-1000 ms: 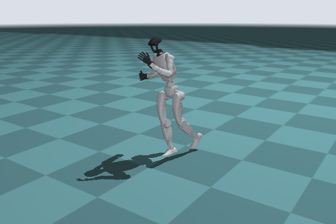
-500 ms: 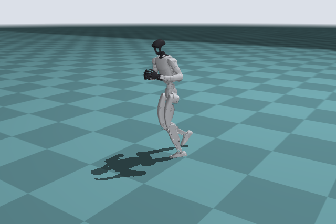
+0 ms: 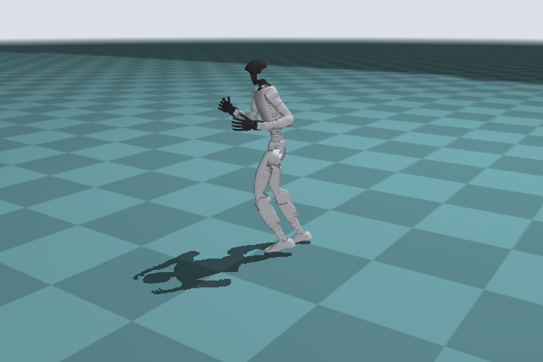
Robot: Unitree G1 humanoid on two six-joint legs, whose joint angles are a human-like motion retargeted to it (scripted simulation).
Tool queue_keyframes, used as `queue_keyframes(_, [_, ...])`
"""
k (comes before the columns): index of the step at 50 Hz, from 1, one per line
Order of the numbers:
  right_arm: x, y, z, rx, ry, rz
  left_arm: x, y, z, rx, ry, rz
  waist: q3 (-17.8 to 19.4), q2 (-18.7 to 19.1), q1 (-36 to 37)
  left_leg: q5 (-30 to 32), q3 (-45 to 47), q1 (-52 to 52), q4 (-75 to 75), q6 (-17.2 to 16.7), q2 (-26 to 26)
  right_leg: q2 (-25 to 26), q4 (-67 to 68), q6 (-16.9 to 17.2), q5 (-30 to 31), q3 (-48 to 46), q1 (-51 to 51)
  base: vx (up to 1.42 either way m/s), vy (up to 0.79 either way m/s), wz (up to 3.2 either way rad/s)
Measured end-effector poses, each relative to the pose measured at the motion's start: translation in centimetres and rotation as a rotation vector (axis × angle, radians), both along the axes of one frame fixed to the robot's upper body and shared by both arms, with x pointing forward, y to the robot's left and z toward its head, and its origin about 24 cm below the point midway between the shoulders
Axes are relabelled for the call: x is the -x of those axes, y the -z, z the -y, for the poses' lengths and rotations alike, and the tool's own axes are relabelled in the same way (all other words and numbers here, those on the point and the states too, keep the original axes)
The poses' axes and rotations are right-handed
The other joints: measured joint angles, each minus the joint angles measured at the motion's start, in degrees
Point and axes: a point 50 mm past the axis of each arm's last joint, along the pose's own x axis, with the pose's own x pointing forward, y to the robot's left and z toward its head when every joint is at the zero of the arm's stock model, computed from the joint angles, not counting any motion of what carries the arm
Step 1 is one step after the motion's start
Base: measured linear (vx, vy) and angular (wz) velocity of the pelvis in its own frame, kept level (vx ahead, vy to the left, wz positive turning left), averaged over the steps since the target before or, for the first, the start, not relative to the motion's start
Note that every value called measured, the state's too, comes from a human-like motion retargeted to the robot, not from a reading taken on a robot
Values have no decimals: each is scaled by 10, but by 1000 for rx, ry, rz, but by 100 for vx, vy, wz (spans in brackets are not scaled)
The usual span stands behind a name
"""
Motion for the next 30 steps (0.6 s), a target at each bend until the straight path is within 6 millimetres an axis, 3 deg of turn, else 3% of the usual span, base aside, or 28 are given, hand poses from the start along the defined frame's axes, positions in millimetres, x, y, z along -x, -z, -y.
queue_keyframes(2, [9, -7, -13, -31, -63, 24, 6, 0, -8, 31, 3, -1, -8, -8, 44, 41, 42, 25, -182, -26, -11, 7, -58, 27, 79, 29, 51, 111, 0, -80])
queue_keyframes(5, [23, 0, -31, -11, -204, -1, 19, 3, -16, 68, -4, -7, -21, 24, 61, 99, 117, 76, -380, -89, -4, 50, -110, 60, 201, 93, 137, 115, 8, -31])
queue_keyframes(7, [29, 10, -37, 61, -249, -10, 25, 6, -20, 103, -34, -17, -22, 73, 38, 179, 146, 116, -433, -121, 11, 95, -77, 39, 239, 129, 174, 112, 11, 32])
queue_keyframes(8, [31, 14, -36, 96, -255, -12, 25, 7, -19, 111, -44, -22, -19, 98, 26, 195, 158, 135, -432, -116, 21, 115, -15, 27, 238, 122, 170, 106, 11, 45])
queue_keyframes(10, [28, 28, -35, 171, -243, -49, 16, 7, -16, 161, -59, -23, -6, 124, 8, 116, 185, 164, -376, -44, 33, 79, 167, -47, 186, 20, 116, 98, 12, 32])
queue_keyframes(12, [17, 51, -31, 239, -174, -140, -7, 2, -2, 173, -18, 2, 13, 108, 0, 11, 183, 148, -246, 19, 25, -61, 359, -133, 90, -94, 42, 86, 12, 27])
queue_keyframes(13, [9, 64, -27, 286, -118, -180, -21, -6, 9, 143, 23, 32, 22, 93, -8, -29, 178, 126, -173, 26, 20, -123, 433, -161, 44, -121, 4, 81, 9, 74])
queue_keyframes(15, [-1, 89, -10, 301, 8, -281, -42, -31, 31, 28, 112, 129, 32, 74, -30, -78, 160, 112, -94, -1, 10, -169, 513, -189, -19, -116, -67, 78, 6, 137])
queue_keyframes(17, [3, 104, 18, 244, 71, -371, -51, -64, 56, -95, 219, 276, 22, 71, -65, -92, 119, 116, -83, -23, -5, -137, 505, -147, -29, -68, -135, 77, 5, 206])
queue_keyframes(18, [11, 109, 34, 182, 71, -424, -49, -79, 69, -141, 283, 356, 4, 72, -83, -94, 98, 105, -67, -30, -8, -125, 491, -97, -17, -55, -175, 77, 5, 221])
queue_keyframes(20, [23, 115, 61, 158, 64, -494, -42, -104, 88, -195, 376, 483, -18, 90, -122, -73, 38, 137, -130, -37, -22, -115, 379, -82, -18, -62, -198, 78, 5, 212])
queue_keyframes(22, [36, 120, 87, 63, 105, -585, -32, -116, 102, -228, 453, 568, -39, 110, -159, -43, -20, 182, -190, -54, -24, -118, 209, -54, 26, -104, -180, 83, -1, 198])
queue_keyframes(25, [50, 135, 117, 170, 205, -654, -17, -114, 106, -300, 543, 604, -77, 105, -194, 6, -96, 250, -268, -72, -38, -116, -79, 42, 111, -123, -133, 88, -19, 158])
queue_keyframes(28, [51, 139, 141, 164, 339, -690, -12, -108, 97, -345, 544, 553, -81, 103, -190, 7, -132, 296, -263, -102, 1, -51, -215, 64, 123, -61, -118, 86, -55, 97])
queue_keyframes(30, [53, 147, 148, 242, 302, -769, -12, -96, 88, -358, 519, 467, -63, 99, -194, -16, -148, 302, -187, -94, -3, -47, -227, 64, 146, -5, -100, 77, -27, 138])
